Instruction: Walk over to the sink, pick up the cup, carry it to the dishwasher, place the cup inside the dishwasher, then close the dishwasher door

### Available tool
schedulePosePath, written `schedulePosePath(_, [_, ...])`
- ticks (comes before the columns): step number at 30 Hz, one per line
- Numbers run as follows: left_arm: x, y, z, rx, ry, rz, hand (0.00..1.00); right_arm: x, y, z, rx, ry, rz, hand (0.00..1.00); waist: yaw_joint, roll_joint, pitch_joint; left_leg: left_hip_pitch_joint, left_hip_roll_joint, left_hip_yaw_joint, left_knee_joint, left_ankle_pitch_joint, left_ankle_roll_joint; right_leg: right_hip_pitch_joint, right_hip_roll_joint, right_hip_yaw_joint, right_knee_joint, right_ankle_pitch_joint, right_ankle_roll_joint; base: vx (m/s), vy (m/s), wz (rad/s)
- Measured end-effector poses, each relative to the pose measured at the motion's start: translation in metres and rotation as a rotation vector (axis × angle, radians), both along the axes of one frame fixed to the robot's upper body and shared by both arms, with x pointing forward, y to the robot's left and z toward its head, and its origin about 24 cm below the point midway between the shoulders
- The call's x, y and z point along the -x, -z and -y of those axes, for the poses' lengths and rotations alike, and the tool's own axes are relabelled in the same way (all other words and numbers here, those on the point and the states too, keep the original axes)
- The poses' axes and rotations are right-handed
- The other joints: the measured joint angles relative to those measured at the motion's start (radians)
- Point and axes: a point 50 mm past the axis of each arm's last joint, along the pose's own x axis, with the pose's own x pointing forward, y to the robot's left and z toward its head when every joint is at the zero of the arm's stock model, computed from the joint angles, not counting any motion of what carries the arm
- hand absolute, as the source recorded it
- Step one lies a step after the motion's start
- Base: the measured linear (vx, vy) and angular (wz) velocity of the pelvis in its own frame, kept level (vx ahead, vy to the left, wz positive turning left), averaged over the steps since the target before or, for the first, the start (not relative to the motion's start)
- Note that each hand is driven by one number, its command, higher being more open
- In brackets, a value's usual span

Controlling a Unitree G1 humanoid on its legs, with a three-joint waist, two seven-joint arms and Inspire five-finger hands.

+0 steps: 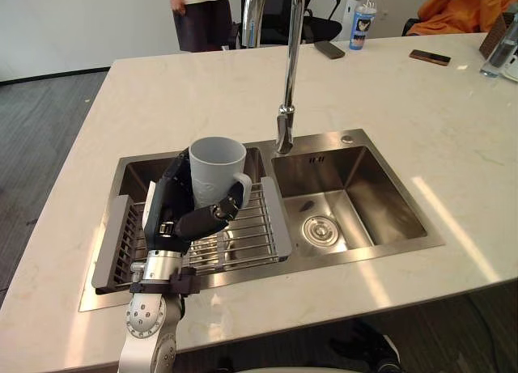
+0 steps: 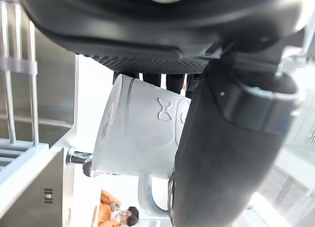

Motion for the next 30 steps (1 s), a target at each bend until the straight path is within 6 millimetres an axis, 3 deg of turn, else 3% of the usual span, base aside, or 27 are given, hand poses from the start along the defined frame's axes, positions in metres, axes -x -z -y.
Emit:
schedulePosePath(2, [0.003, -0.01, 0.004, 0.002, 0.019, 0.046, 0.3, -0.011, -0.006, -0.007, -0.009, 0.0, 0.057, 0.9, 0.007, -0.018, 0.012, -0.033, 0.017, 0.02, 0.07, -0.044, 0.013, -0.016, -0.005, 0.014, 0.021, 0.006, 0.01, -0.15, 0.01, -0.34])
schedulePosePath(4, [0.006, -0.021, 0.013, 0.013, 0.059, 0.095, 0.3, -0.02, -0.013, -0.009, -0.002, 0.002, 0.109, 0.9, 0.015, -0.031, 0.018, -0.074, 0.024, 0.024, 0.147, -0.077, 0.02, -0.05, -0.013, -0.031, 0.06, 0.023, 0.026, -0.2, 0.004, -0.14])
schedulePosePath(5, [0.006, -0.023, 0.014, 0.017, 0.065, 0.106, 0.3, -0.022, -0.014, -0.008, 0.002, 0.002, 0.117, 0.9, 0.018, -0.028, 0.018, -0.082, 0.026, 0.025, 0.152, -0.076, 0.024, -0.063, -0.012, -0.046, 0.067, 0.035, 0.033, -0.16, 0.012, -0.09])
schedulePosePath(6, [0.005, -0.029, 0.016, 0.027, 0.07, 0.137, 0.3, -0.028, -0.016, -0.009, 0.003, 0.002, 0.135, 0.9, 0.035, -0.012, 0.02, -0.095, 0.04, 0.033, 0.146, -0.059, 0.05, -0.082, -0.011, -0.079, 0.089, 0.044, 0.038, -0.15, 0.01, 0.01])
schedulePosePath(7, [0.004, -0.032, 0.016, 0.035, 0.065, 0.154, 0.3, -0.029, -0.016, -0.011, -0.001, -0.004, 0.138, 0.9, 0.041, -0.011, 0.027, -0.098, 0.035, 0.033, 0.15, -0.05, 0.06, -0.132, -0.028, -0.118, 0.339, -0.051, 0.02, -0.14, 0.006, 0.11])
schedulePosePath(9, [0.004, -0.032, 0.015, 0.055, 0.046, 0.155, 0.3, -0.023, -0.014, -0.013, -0.01, -0.01, 0.122, 0.9, 0.057, -0.027, 0.016, -0.112, 0.014, 0.013, 0.18, -0.045, 0.064, -0.123, -0.046, -0.115, 0.607, -0.111, 0.061, -0.09, -0.022, 0.35])
schedulePosePath(10, [0.004, -0.032, 0.015, 0.06, 0.039, 0.156, 0.3, -0.022, -0.014, -0.014, -0.012, -0.01, 0.119, 0.9, 0.069, -0.033, 0.011, -0.13, 0.006, 0.005, 0.199, -0.043, 0.061, -0.112, -0.049, -0.106, 0.647, -0.111, 0.064, -0.1, -0.066, 0.33])
schedulePosePath(11, [0.005, -0.03, 0.014, 0.071, 0.027, 0.15, 0.3, -0.022, -0.014, -0.01, -0.002, -0.016, 0.116, 0.9, 0.091, -0.047, 0.002, -0.172, -0.004, 0.0, 0.239, -0.039, 0.057, -0.121, -0.042, -0.097, 0.613, -0.123, 0.098, -0.13, -0.017, 0.2])
schedulePosePath(12, [0.006, -0.028, 0.016, 0.086, 0.027, 0.137, 0.3, -0.024, -0.016, -0.006, 0.016, -0.024, 0.121, 0.9, 0.116, -0.018, -0.015, -0.209, 0.002, -0.01, 0.236, -0.027, 0.067, -0.124, -0.03, -0.1, 0.548, -0.132, 0.107, -0.12, 0.017, 0.1])
schedulePosePath(13, [0.007, -0.028, 0.018, 0.093, 0.033, 0.137, 0.3, -0.024, -0.017, -0.003, 0.024, -0.023, 0.121, 0.9, 0.13, -0.005, -0.019, -0.219, 0.006, -0.009, 0.225, -0.013, 0.069, -0.106, -0.017, -0.104, 0.497, -0.15, 0.11, -0.14, 0.033, 0.07])
schedulePosePath(15, [0.007, -0.032, 0.019, 0.099, 0.034, 0.161, 0.3, -0.038, -0.02, -0.007, 0.015, -0.027, 0.158, 0.9, 0.134, -0.009, -0.005, -0.295, 0.009, -0.02, 0.271, 0.006, 0.069, -0.071, -0.008, -0.101, 0.366, -0.223, 0.005, -0.23, -0.061, 0.15])
schedulePosePath(17, [0.005, -0.028, 0.021, 0.103, 0.046, 0.141, 0.3, -0.048, -0.023, -0.006, 0.023, -0.029, 0.182, 0.9, 0.129, 0.015, 0.031, -0.333, 0.027, -0.053, 0.311, 0.02, 0.058, -0.016, 0.02, -0.114, 0.244, -0.23, -0.008, -0.28, -0.074, 0.29])
schedulePosePath(18, [0.004, -0.022, 0.025, 0.107, 0.06, 0.11, 0.3, -0.049, -0.022, -0.004, 0.032, -0.028, 0.178, 0.9, 0.11, 0.041, 0.052, -0.338, 0.039, -0.082, 0.303, 0.041, 0.043, 0.008, 0.047, -0.144, 0.208, -0.204, -0.029, -0.24, -0.038, 0.43])
schedulePosePath(20, [0.003, -0.018, 0.031, 0.106, 0.098, 0.083, 0.3, -0.04, -0.017, -0.002, 0.036, -0.009, 0.141, 0.9, 0.091, 0.048, 0.059, -0.338, 0.041, -0.122, 0.261, 0.048, 0.02, 0.011, 0.055, -0.184, 0.213, -0.195, -0.051, -0.46, -0.053, 0.61])
schedulePosePath(21, [0.004, -0.018, 0.035, 0.102, 0.122, 0.081, 0.3, -0.034, -0.015, 0.001, 0.041, 0.01, 0.121, 0.9, 0.088, 0.026, 0.067, -0.365, 0.051, -0.108, 0.324, 0.011, 0.023, -0.002, 0.041, -0.204, 0.208, -0.181, -0.066, -0.4, -0.02, 0.52])
schedulePosePath(22, [0.004, -0.018, 0.037, 0.105, 0.136, 0.083, 0.3, -0.032, -0.014, 0.003, 0.044, 0.023, 0.113, 0.9, 0.08, 0.025, 0.068, -0.392, 0.057, -0.09, 0.427, -0.03, 0.085, -0.012, 0.031, -0.214, 0.203, -0.163, -0.061, -0.21, 0.024, 0.32])
schedulePosePath(23, [0.004, -0.018, 0.039, 0.103, 0.146, 0.084, 0.3, -0.03, -0.014, 0.005, 0.051, 0.034, 0.108, 0.9, 0.074, 0.024, 0.068, -0.401, 0.062, -0.081, 0.503, -0.056, 0.111, -0.012, 0.024, -0.221, 0.195, -0.145, -0.051, -0.19, 0.086, 0.25])
schedulePosePath(24, [0.004, -0.019, 0.042, 0.107, 0.165, 0.085, 0.3, -0.026, -0.014, 0.008, 0.061, 0.053, 0.104, 0.9, 0.067, 0.025, 0.066, -0.389, 0.088, -0.06, 0.625, -0.116, 0.114, -0.013, 0.007, -0.225, 0.181, -0.12, -0.043, -0.18, 0.166, 0.21])
schedulePosePath(26, [0.005, -0.018, 0.047, 0.106, 0.202, 0.086, 0.3, -0.018, -0.017, 0.011, 0.077, 0.055, 0.11, 0.9, 0.051, 0.028, 0.053, -0.33, 0.137, -0.066, 0.706, -0.191, 0.079, -0.015, -0.012, -0.238, 0.152, -0.09, -0.02, -0.12, 0.201, 0.32])
schedulePosePath(27, [0.004, -0.015, 0.051, 0.111, 0.218, 0.07, 0.3, -0.013, -0.015, 0.011, 0.075, 0.061, 0.094, 0.9, 0.034, 0.034, 0.021, -0.263, 0.144, -0.087, 0.659, -0.224, 0.032, -0.026, -0.027, -0.259, 0.119, -0.069, 0.0, -0.08, 0.225, 0.49])
schedulePosePath(28, [0.003, -0.01, 0.053, 0.118, 0.221, 0.051, 0.3, -0.008, -0.015, 0.016, 0.09, 0.064, 0.083, 0.9, 0.019, 0.058, -0.021, -0.19, 0.139, -0.113, 0.515, -0.269, -0.036, -0.044, -0.034, -0.264, 0.096, -0.056, 0.022, -0.08, 0.382, 0.46])
schedulePosePath(29, [0.001, -0.009, 0.054, 0.124, 0.218, 0.046, 0.3, -0.007, -0.016, 0.019, 0.099, 0.068, 0.083, 0.9, 0.012, 0.076, -0.037, -0.152, 0.126, -0.126, 0.399, -0.307, -0.049, -0.062, -0.034, -0.268, 0.095, -0.048, 0.033, -0.03, 0.337, 0.23])
schedulePosePath(30, [-0.005, -0.001, 0.049, 0.1, 0.207, 0.015, 0.3, -0.006, -0.009, 0.008, 0.051, 0.101, 0.06, 0.9, 0.012, 0.037, -0.037, -0.133, 0.065, -0.114, 0.338, -0.253, -0.028, -0.071, -0.077, -0.247, 0.089, -0.037, 0.034, -0.01, 0.302, 0.18])
